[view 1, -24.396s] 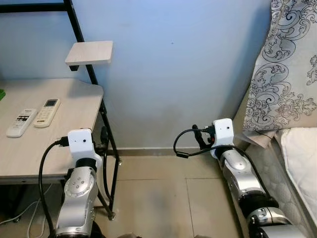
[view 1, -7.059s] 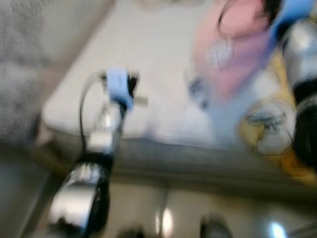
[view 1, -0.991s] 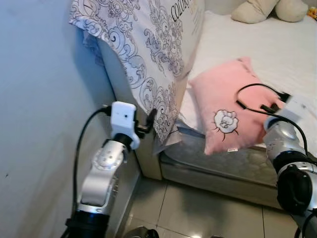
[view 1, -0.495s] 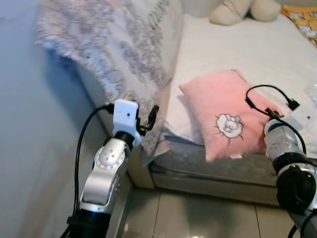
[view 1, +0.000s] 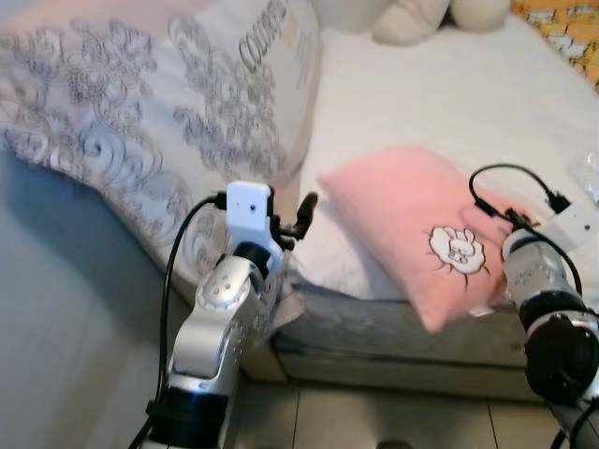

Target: Clean up the room

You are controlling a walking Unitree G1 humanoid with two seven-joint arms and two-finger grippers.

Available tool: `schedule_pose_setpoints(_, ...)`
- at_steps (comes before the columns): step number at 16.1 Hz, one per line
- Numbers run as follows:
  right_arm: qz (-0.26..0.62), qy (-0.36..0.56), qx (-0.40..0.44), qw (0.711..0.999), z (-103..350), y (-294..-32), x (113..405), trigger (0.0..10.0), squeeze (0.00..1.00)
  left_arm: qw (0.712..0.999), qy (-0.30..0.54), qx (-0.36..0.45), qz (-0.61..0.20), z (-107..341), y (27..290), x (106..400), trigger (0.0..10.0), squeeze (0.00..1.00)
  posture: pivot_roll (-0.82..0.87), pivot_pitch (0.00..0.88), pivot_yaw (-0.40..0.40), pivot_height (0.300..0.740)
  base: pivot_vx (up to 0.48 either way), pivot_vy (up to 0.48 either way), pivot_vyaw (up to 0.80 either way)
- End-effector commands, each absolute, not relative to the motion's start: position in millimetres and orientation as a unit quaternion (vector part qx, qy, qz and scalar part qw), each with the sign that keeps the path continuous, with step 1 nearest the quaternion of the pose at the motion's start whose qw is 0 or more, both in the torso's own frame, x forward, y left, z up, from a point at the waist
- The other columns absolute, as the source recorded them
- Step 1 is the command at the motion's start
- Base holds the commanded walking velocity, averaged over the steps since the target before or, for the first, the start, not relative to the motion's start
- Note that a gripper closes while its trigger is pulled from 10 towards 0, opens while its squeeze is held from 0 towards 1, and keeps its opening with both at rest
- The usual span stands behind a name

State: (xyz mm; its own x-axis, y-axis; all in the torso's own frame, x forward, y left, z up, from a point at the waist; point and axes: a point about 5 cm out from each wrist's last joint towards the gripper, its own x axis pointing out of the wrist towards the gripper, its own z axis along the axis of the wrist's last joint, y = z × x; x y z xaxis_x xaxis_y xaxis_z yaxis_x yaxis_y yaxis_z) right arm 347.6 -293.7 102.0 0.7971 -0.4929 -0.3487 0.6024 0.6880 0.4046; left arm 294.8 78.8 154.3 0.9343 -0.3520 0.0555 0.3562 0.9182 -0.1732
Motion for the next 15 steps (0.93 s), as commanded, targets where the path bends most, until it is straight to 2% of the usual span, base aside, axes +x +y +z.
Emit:
schedule_pose_setpoints(1, -0.276, 0.102, 0.249, 0.923, 109, -280, 357, 10.0, 0.00, 0.980, -0.013, -0.092, -0.178, 156, 81, 294, 10.0, 0.00, -0.11, 0.000, 0.138, 0.740, 0.450, 0.000, 0.00)
schedule_pose_setpoints(5, -0.238, 0.100, 0.190, 0.947, 115, -269, 364, 10.0, 0.00, 0.978, -0.013, -0.086, -0.190, 158, 75, 294, 10.0, 0.00, -0.11, 0.000, 0.138, 0.740, 0.440, 0.000, 0.00)
schedule_pose_setpoints(9, -0.239, 0.105, 0.190, 0.946, 114, -267, 364, 10.0, 0.00, 0.977, -0.011, -0.086, -0.196, 157, 72, 294, 10.0, 0.00, -0.11, 0.000, 0.139, 0.740, 0.439, 0.000, 0.00)
schedule_pose_setpoints(10, -0.243, 0.115, 0.190, 0.944, 109, -268, 362, 10.0, 1.00, 0.978, -0.015, -0.086, -0.191, 158, 74, 294, 10.0, 0.00, -0.11, 0.000, 0.141, 0.740, 0.319, 0.000, 0.00)
schedule_pose_setpoints(15, -0.212, 0.066, 0.109, 0.969, 133, -265, 372, 10.0, 1.00, 0.979, -0.018, -0.084, -0.186, 158, 77, 294, 10.0, 0.00, -0.10, 0.000, 0.137, 0.740, 0.000, 0.000, 0.00)
